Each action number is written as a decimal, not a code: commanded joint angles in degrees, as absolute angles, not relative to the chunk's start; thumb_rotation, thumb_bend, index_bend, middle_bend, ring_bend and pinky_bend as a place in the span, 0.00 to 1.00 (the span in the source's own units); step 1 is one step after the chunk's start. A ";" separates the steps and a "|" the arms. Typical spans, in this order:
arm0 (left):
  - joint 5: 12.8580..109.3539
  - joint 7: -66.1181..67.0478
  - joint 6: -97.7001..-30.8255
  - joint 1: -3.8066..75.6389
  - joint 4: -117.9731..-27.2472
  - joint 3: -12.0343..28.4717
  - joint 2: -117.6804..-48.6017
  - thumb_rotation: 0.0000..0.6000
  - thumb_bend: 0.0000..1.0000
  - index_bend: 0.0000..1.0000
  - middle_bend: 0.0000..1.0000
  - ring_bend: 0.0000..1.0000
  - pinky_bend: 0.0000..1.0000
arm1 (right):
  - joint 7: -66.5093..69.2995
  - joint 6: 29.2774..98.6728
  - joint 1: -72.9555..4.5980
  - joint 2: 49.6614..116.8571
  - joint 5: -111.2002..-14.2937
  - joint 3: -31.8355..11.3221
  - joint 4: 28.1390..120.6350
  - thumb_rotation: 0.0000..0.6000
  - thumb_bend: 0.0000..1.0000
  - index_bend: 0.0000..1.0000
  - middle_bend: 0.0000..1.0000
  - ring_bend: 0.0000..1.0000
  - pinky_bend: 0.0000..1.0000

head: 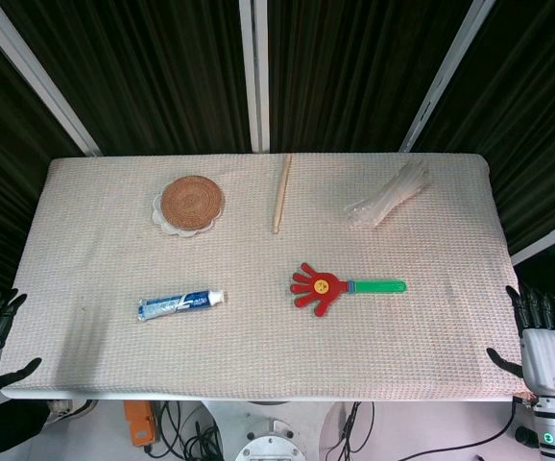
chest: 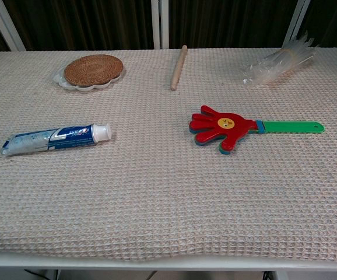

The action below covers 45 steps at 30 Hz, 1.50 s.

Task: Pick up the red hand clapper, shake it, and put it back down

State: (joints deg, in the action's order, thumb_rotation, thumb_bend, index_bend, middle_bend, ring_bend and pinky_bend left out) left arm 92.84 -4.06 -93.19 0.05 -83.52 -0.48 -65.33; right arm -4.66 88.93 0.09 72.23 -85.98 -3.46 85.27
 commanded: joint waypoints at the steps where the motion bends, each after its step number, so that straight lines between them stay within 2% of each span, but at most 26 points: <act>1: 92.81 -4.08 -93.23 -0.03 -83.46 -0.53 -65.37 1.00 0.10 0.08 0.02 0.00 0.02 | -4.63 88.89 0.07 72.24 -86.01 -3.44 85.21 1.00 0.03 0.00 0.00 0.00 0.00; 12: 92.96 -3.44 -93.79 -0.42 -83.92 -0.66 -65.28 1.00 0.10 0.08 0.02 0.00 0.02 | -4.39 87.82 -0.75 71.86 -86.19 -3.60 85.27 1.00 0.03 0.00 0.00 0.00 0.00; 20: 92.31 -4.26 -93.45 -0.43 -83.66 -0.44 -65.17 1.00 0.10 0.08 0.02 0.00 0.02 | -11.88 80.82 -7.07 70.28 -87.10 -5.45 90.37 1.00 0.03 0.00 0.00 0.00 0.00; 24: 92.44 -4.65 -93.21 -0.21 -83.27 -0.41 -65.40 1.00 0.10 0.08 0.02 0.00 0.02 | -15.19 75.06 -11.67 70.42 -85.83 -7.21 94.14 1.00 0.03 0.00 0.00 0.00 0.00; 28: 92.28 -4.78 -92.24 0.41 -83.33 -0.24 -65.35 1.00 0.10 0.08 0.02 0.00 0.02 | -17.21 65.41 -17.49 70.75 -79.38 -9.79 97.95 1.00 0.05 0.00 0.00 0.00 0.00; 32: 92.35 -4.54 -91.62 0.81 -83.56 -0.27 -65.53 1.00 0.10 0.08 0.02 0.00 0.02 | -22.88 59.44 -22.66 72.59 -72.76 -12.01 99.74 1.00 0.06 0.00 0.00 0.00 0.00; 42: 91.89 -4.54 -91.28 0.66 -83.93 -0.49 -65.14 1.00 0.10 0.08 0.02 0.00 0.02 | -39.38 57.07 -32.37 83.45 -54.46 -14.07 98.40 1.00 0.08 0.00 0.00 0.00 0.00; 45: 91.73 -4.92 -91.47 0.47 -83.74 -0.52 -65.10 1.00 0.10 0.08 0.02 0.00 0.02 | -42.83 58.30 -34.50 85.71 -50.46 -13.71 97.68 1.00 0.09 0.04 0.00 0.00 0.00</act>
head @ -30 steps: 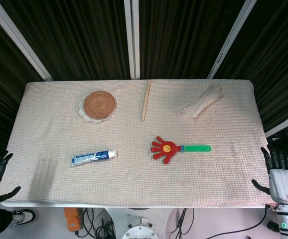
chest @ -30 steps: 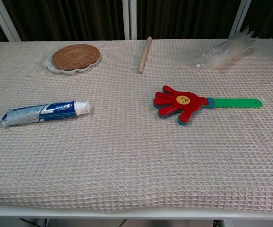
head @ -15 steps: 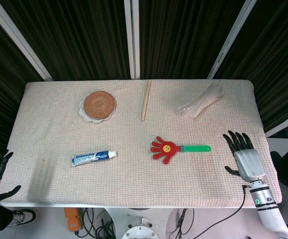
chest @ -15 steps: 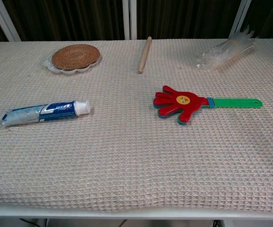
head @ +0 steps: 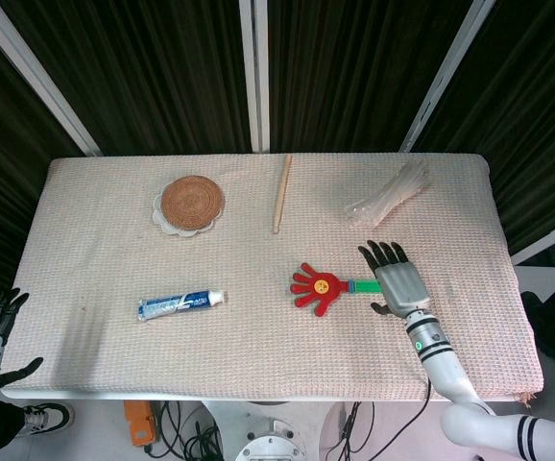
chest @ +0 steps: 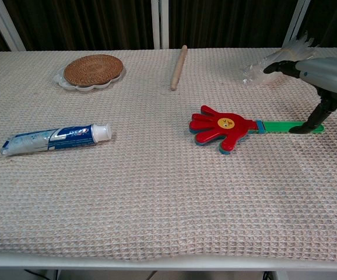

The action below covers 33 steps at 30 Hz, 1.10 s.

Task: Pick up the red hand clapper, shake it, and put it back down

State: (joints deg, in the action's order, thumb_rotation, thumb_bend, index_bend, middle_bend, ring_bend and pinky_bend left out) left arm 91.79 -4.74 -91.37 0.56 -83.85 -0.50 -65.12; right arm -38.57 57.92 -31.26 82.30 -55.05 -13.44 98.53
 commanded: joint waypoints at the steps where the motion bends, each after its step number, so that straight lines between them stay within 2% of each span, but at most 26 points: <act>1: 91.72 -5.03 -91.51 0.44 -83.65 -0.52 -65.11 1.00 0.10 0.08 0.02 0.00 0.02 | -43.50 58.81 -34.93 86.31 -49.73 -13.58 97.41 1.00 0.09 0.06 0.00 0.00 0.00; 7: 91.34 -5.22 -91.37 0.35 -83.31 -0.48 -65.23 1.00 0.10 0.08 0.02 0.00 0.02 | -45.59 61.74 -37.15 90.44 -46.35 -13.20 94.76 1.00 0.14 0.17 0.00 0.00 0.00; 17: 91.50 -5.72 -91.87 0.11 -82.91 -0.51 -65.28 1.00 0.10 0.08 0.02 0.00 0.02 | -45.59 63.33 -39.21 93.79 -44.07 -12.50 91.29 1.00 0.16 0.24 0.01 0.00 0.00; 24: 91.47 -5.93 -92.21 -0.10 -82.82 -0.48 -65.01 1.00 0.10 0.08 0.02 0.00 0.02 | -44.25 62.67 -40.14 94.91 -43.73 -11.91 89.49 1.00 0.21 0.33 0.02 0.00 0.00; 33: 91.54 -6.32 -92.47 -0.35 -82.57 -0.60 -65.01 1.00 0.10 0.08 0.02 0.00 0.02 | -42.40 63.12 -40.82 96.60 -44.31 -11.63 87.24 1.00 0.22 0.42 0.05 0.00 0.00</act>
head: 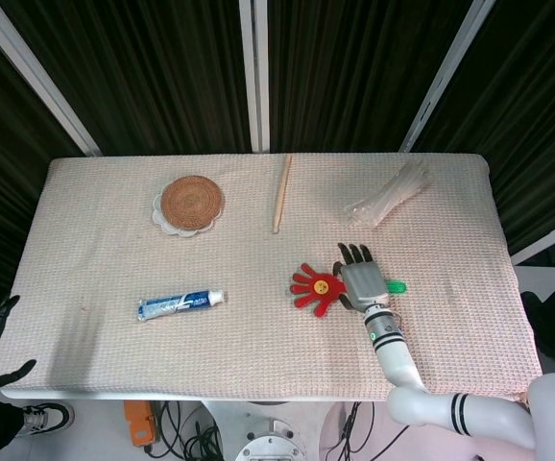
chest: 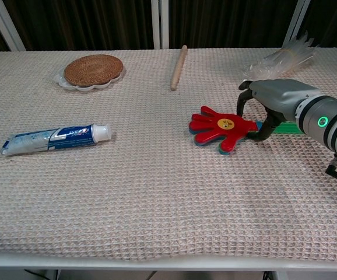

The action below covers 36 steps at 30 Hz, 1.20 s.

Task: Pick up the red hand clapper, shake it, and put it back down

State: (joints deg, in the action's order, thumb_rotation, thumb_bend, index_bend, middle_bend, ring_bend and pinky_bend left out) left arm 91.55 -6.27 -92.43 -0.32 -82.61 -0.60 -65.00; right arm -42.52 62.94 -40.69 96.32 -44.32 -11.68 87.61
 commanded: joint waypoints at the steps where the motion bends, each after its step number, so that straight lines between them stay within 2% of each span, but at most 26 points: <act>1: 91.54 -6.39 -92.54 -0.40 -82.53 -0.60 -65.02 1.00 0.10 0.08 0.02 0.00 0.02 | -42.38 63.29 -40.87 96.79 -44.23 -11.60 86.96 1.00 0.23 0.43 0.06 0.00 0.00; 9: 91.63 -6.73 -92.81 -0.56 -82.22 -0.60 -65.09 1.00 0.10 0.08 0.02 0.00 0.02 | -41.83 63.17 -41.08 97.02 -43.49 -11.44 85.98 1.00 0.25 0.45 0.08 0.00 0.00; 14: 91.61 -6.88 -92.85 -0.63 -82.07 -0.60 -65.17 1.00 0.10 0.08 0.02 0.00 0.02 | -40.23 63.62 -40.82 97.54 -44.64 -11.23 85.17 1.00 0.30 0.53 0.13 0.00 0.00; 20: 91.66 -7.01 -92.84 -0.64 -81.94 -0.62 -65.24 1.00 0.10 0.08 0.02 0.00 0.02 | -36.67 64.95 -39.83 98.25 -48.11 -10.96 83.79 1.00 0.32 0.68 0.25 0.00 0.00; 22: 91.68 -7.05 -92.88 -0.65 -81.92 -0.60 -65.24 1.00 0.10 0.08 0.02 0.00 0.02 | -35.35 65.19 -39.43 98.40 -49.39 -10.75 83.47 1.00 0.33 0.72 0.33 0.05 0.02; 23: 91.68 -7.09 -92.90 -0.65 -81.93 -0.58 -65.24 1.00 0.10 0.08 0.02 0.00 0.02 | -34.41 65.33 -39.19 98.48 -50.21 -10.67 83.33 1.00 0.34 0.73 0.36 0.08 0.05; 26: 91.72 -7.32 -93.02 -0.69 -81.92 -0.56 -65.27 1.00 0.10 0.08 0.02 0.00 0.02 | -28.41 65.98 -38.01 98.91 -54.74 -10.50 82.36 1.00 0.40 0.79 0.46 0.20 0.22; 29: 91.97 -8.04 -93.35 -0.69 -81.72 -0.49 -65.41 1.00 0.10 0.08 0.02 0.00 0.02 | -21.06 66.75 -36.67 99.47 -59.52 -10.32 80.94 1.00 0.46 0.86 0.54 0.31 0.33; 30: 92.07 -8.17 -93.51 -0.69 -81.60 -0.46 -65.48 1.00 0.10 0.08 0.02 0.00 0.02 | -18.97 67.03 -36.29 99.63 -60.85 -10.27 80.59 1.00 0.47 0.88 0.57 0.37 0.41; 36: 92.29 -8.49 -93.96 -0.75 -81.26 -0.37 -65.65 1.00 0.10 0.08 0.02 0.00 0.03 | -9.56 69.45 -34.18 100.15 -67.22 -10.03 79.33 1.00 0.48 0.88 0.71 0.56 0.71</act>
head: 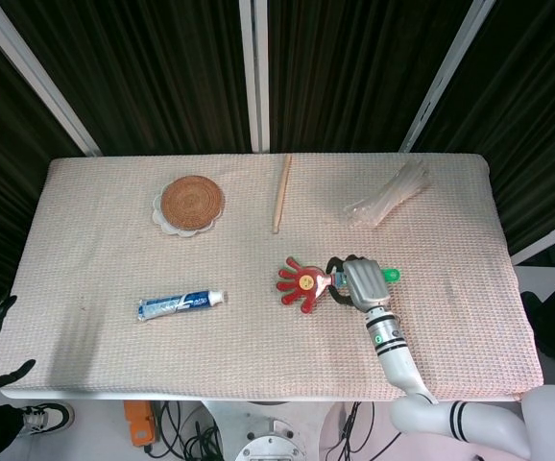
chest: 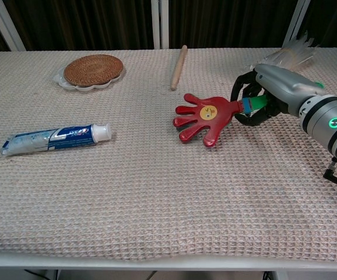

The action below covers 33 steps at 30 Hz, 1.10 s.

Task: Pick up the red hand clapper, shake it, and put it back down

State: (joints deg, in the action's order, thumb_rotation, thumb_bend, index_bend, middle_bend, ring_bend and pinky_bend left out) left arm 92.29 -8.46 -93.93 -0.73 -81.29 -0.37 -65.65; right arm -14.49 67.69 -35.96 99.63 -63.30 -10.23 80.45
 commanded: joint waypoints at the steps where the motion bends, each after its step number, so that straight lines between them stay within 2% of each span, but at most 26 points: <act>1: 92.29 -8.53 -93.99 -0.76 -81.24 -0.37 -65.65 1.00 0.10 0.08 0.02 0.00 0.03 | -8.26 69.90 -33.83 100.10 -67.94 -10.20 79.38 1.00 0.48 0.88 0.73 0.59 0.75; 5: 92.30 -8.53 -94.07 -0.80 -81.23 -0.36 -65.66 1.00 0.10 0.08 0.02 0.00 0.03 | -4.59 70.58 -32.82 99.60 -69.34 -10.84 79.97 1.00 0.48 0.88 0.80 0.73 0.89; 9: 92.33 -8.42 -94.12 -0.81 -81.25 -0.35 -65.68 1.00 0.10 0.08 0.02 0.00 0.03 | 0.15 70.94 -31.82 98.94 -70.10 -11.97 80.90 1.00 0.48 0.88 0.84 0.80 0.94; 15: 92.25 -8.25 -94.01 -0.81 -81.29 -0.35 -65.70 1.00 0.10 0.08 0.02 0.00 0.03 | 11.03 70.66 -30.44 96.03 -71.77 -14.34 85.33 1.00 0.48 0.88 0.87 0.83 0.96; 26: 92.11 -8.13 -93.88 -0.78 -81.27 -0.29 -65.70 1.00 0.10 0.08 0.02 0.00 0.03 | 57.99 67.04 -26.53 81.22 -79.54 -19.82 104.34 1.00 0.49 0.87 0.86 0.91 1.00; 31: 92.12 -8.16 -93.79 -0.76 -81.17 -0.32 -65.75 1.00 0.10 0.08 0.02 0.00 0.03 | 73.97 64.18 -25.76 74.80 -81.46 -20.55 106.38 1.00 0.49 0.87 0.86 0.92 1.00; 33: 92.15 -8.11 -93.77 -0.74 -81.18 -0.33 -65.76 1.00 0.10 0.08 0.02 0.00 0.03 | 73.70 63.80 -26.09 74.10 -82.35 -20.19 105.21 1.00 0.49 0.87 0.87 0.92 1.00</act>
